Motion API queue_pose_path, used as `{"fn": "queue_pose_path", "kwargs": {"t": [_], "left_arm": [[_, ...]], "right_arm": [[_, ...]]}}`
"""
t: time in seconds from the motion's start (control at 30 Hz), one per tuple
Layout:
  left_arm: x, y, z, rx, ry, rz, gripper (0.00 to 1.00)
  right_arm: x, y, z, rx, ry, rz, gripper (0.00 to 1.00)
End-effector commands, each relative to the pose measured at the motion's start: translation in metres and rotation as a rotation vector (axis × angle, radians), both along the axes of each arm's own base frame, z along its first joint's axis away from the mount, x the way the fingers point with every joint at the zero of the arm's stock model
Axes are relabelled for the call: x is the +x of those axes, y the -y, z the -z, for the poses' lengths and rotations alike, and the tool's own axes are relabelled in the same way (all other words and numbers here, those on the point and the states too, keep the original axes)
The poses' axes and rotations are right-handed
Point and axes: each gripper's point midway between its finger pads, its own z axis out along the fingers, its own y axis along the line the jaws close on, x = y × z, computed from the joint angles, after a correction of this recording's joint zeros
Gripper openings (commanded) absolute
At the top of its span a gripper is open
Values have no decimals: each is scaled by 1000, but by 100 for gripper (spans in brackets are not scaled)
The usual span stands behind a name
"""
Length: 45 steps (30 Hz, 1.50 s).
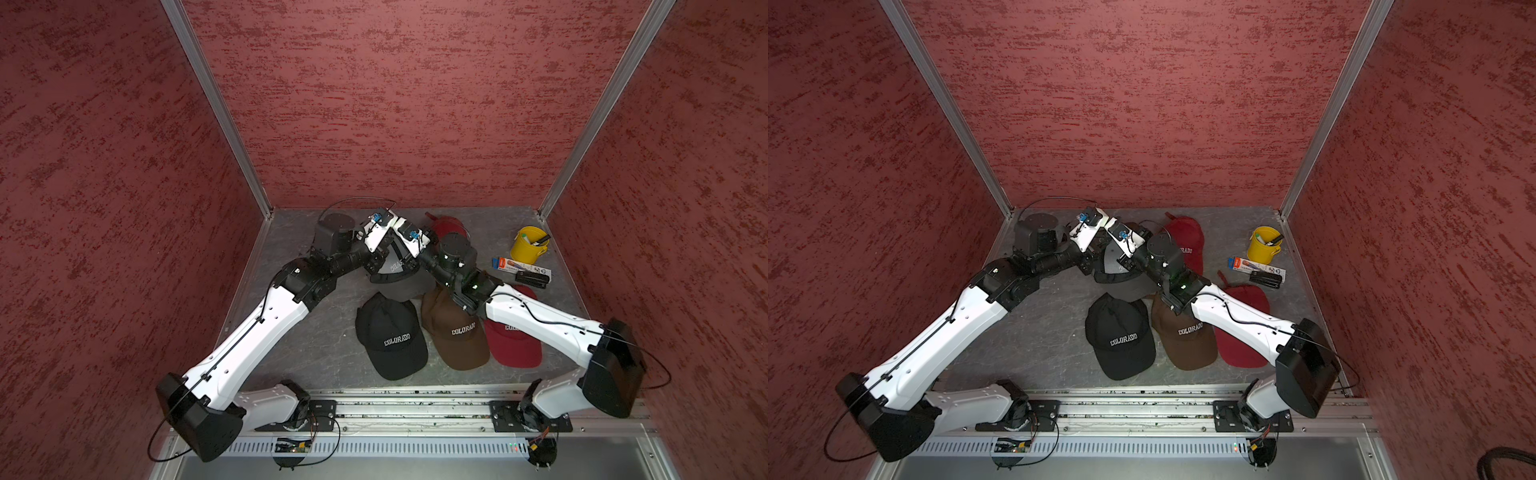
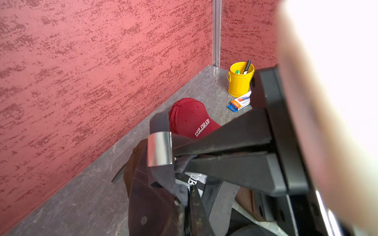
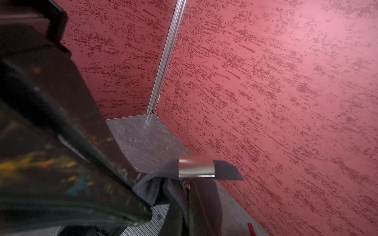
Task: Open the adjustable buckle of the baseball cap
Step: Pull the adjustable strap on the baseball cap.
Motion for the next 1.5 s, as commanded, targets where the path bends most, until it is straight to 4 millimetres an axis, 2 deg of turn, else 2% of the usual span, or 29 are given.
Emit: {"fn": "queue_pose_path", "kwargs": {"t": [0.0,0.73,0.97,1.03,1.07,1.23,1.33,1.4,1.47], "left_arm": [[-6,2,-11,-25,37,18,1],[-9,-15,16,-4,-15,-59,0],[9,-27,10,-65,-13,-150,0],[16,-32,7,-98,-19,-195,19],[19,-34,7,-109,-21,-214,22],[38,-54,-5,-274,-49,-319,25],[44,-63,-5,-332,-85,-334,27],[42,-62,-3,-325,-83,-324,53],[36,-61,-2,-317,-70,-311,56]], "right_arm": [[3,1,-25,72,17,28,0],[16,25,-50,230,-15,168,0],[27,31,-56,290,-57,236,0],[31,35,-58,319,-69,271,0],[32,36,-59,330,-74,281,0],[37,34,-66,375,-99,290,0],[40,32,-70,393,-107,292,0],[44,30,-73,402,-121,304,0],[48,29,-77,411,-134,317,0]]}}
